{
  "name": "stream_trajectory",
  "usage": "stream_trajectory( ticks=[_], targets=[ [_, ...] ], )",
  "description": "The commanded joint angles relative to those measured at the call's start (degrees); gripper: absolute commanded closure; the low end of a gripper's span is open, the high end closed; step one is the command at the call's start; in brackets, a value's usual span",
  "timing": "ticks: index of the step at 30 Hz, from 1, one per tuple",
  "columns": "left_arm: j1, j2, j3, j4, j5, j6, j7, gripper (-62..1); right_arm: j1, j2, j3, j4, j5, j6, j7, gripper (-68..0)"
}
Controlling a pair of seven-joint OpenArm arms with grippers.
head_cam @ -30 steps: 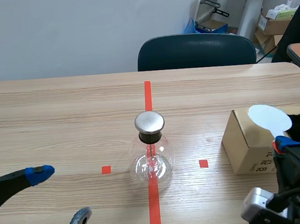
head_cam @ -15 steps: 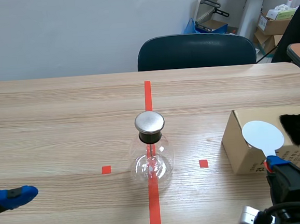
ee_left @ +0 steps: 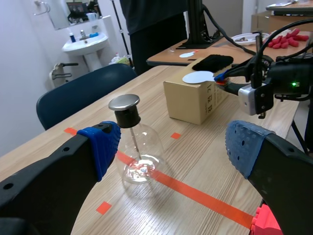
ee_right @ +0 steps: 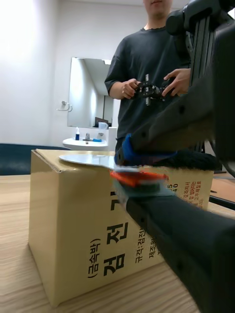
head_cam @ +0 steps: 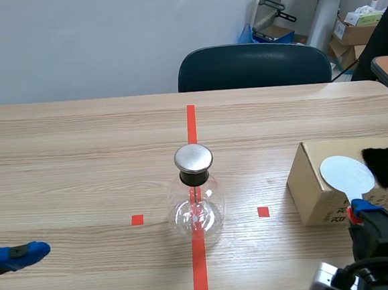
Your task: Do the electroscope experiment
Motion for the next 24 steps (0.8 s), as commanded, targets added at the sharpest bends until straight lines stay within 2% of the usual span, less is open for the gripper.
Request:
stream_trajectory(
  ticks=[1, 7, 9, 24],
  targets=[
    [0.0, 0.44, -0.15, 0.74, 0.02, -0.02, -0.15, -46.9, 0.22, 0.5, 0.57, 0.59, 0.44, -3.32, -0.02, -19.2],
    [-0.02, 0.42, -0.15, 0.74, 0.5, 1.42, 0.44, -46.9, 0.22, 0.48, 0.48, 0.59, 0.42, -3.32, -0.02, -57.5],
    [-0.02, 0.42, -0.15, 0.74, 0.87, 1.6, 0.44, -46.9, 0.22, 0.48, 0.48, 0.59, 0.42, -3.32, -0.02, -66.7],
    [-0.02, 0.42, -0.15, 0.74, 0.87, 1.6, 1.44, -46.9, 0.22, 0.48, 0.48, 0.59, -0.07, -3.32, -0.02, -67.9]
  ],
)
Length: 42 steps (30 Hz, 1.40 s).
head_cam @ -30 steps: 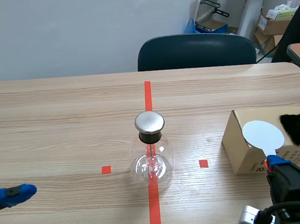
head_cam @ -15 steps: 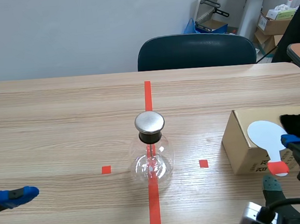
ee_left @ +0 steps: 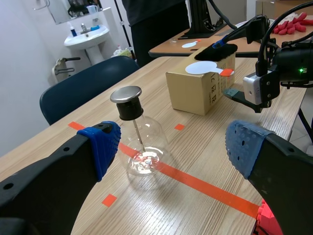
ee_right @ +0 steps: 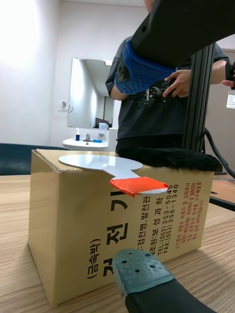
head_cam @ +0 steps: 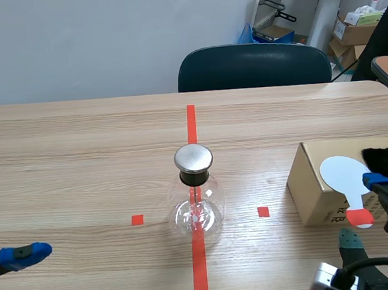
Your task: Do the electroscope experiment
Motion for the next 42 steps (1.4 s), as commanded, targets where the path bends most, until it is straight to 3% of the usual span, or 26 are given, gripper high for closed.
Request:
stream_trajectory(
  ticks=[1, 42],
  targets=[
    [-0.02, 0.42, -0.15, 0.74, 0.31, -0.09, -0.55, -46.9, 0.22, 0.48, 0.48, 0.59, 0.39, -3.32, -0.02, -67.9],
    [-0.02, 0.42, -0.15, 0.74, 0.26, 1.01, -0.33, -46.9, 0.22, 0.5, 0.48, 0.59, 0.39, -3.32, -0.02, -67.9]
  ],
)
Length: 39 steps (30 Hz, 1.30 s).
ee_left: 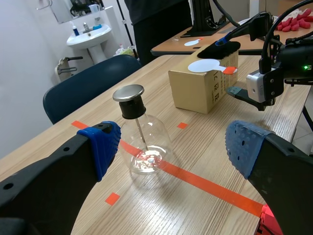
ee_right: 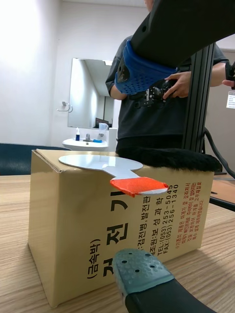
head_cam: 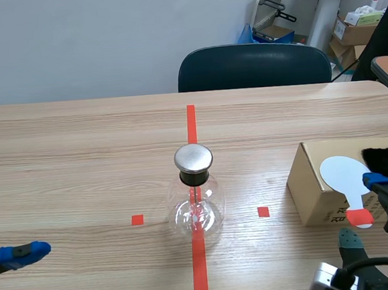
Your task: Do the electroscope experiment
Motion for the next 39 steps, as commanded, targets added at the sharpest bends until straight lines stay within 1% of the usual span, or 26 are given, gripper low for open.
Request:
stream_trajectory(
  ticks=[1, 9, 39],
  targets=[
    [-0.02, 0.42, -0.15, 0.74, 0.26, 0.11, -0.74, -46.9, 0.22, 0.5, 0.48, 0.59, 0.39, -3.32, -0.02, -67.9],
    [-0.02, 0.42, -0.15, 0.74, 0.26, 0.11, 0.31, -46.9, 0.22, 0.5, 0.48, 0.59, 0.39, -3.32, -0.04, -67.9],
    [-0.02, 0.42, -0.15, 0.74, 0.26, 0.35, 0.28, -46.9, 0.22, 0.5, 0.48, 0.59, 0.39, -3.32, -0.04, -67.9]
  ],
)
